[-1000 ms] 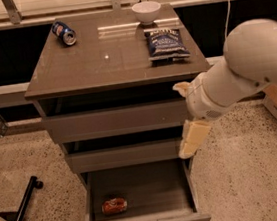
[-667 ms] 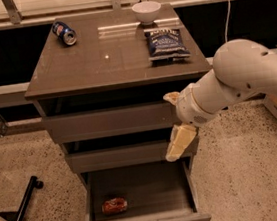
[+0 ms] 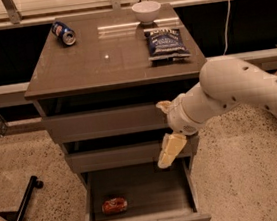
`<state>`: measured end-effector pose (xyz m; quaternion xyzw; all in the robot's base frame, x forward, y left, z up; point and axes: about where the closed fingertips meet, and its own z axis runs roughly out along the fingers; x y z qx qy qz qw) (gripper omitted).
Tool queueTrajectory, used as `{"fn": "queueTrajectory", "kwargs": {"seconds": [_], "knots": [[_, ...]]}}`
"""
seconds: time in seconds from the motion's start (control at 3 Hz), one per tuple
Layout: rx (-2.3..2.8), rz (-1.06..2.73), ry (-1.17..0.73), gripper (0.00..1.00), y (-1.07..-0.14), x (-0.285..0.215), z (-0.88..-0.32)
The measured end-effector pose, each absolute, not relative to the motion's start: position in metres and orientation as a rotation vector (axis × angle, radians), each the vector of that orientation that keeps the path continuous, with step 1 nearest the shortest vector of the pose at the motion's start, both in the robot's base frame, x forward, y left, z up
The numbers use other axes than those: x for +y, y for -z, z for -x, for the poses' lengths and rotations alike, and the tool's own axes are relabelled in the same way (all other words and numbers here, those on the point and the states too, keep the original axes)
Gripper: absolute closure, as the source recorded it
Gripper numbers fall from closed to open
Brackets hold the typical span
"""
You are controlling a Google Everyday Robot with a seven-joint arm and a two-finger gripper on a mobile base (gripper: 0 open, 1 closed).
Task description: Pick coke can from bottom drawer and place on counter
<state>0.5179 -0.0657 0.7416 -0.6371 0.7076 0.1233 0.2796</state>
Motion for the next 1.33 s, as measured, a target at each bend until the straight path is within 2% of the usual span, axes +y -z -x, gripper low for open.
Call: {"fn": "queueTrajectory", "kwargs": {"seconds": [0.67,1.0,1.33], "knots": [[1.797,1.677,-0.410,0.00,-0.664,-0.013,-0.544],[1.733,1.669,-0.557,0.00,-0.628,0.012,-0.558],[1.736,1.663,-0.596,0.00,-0.610,0.015,-0.559]]}}
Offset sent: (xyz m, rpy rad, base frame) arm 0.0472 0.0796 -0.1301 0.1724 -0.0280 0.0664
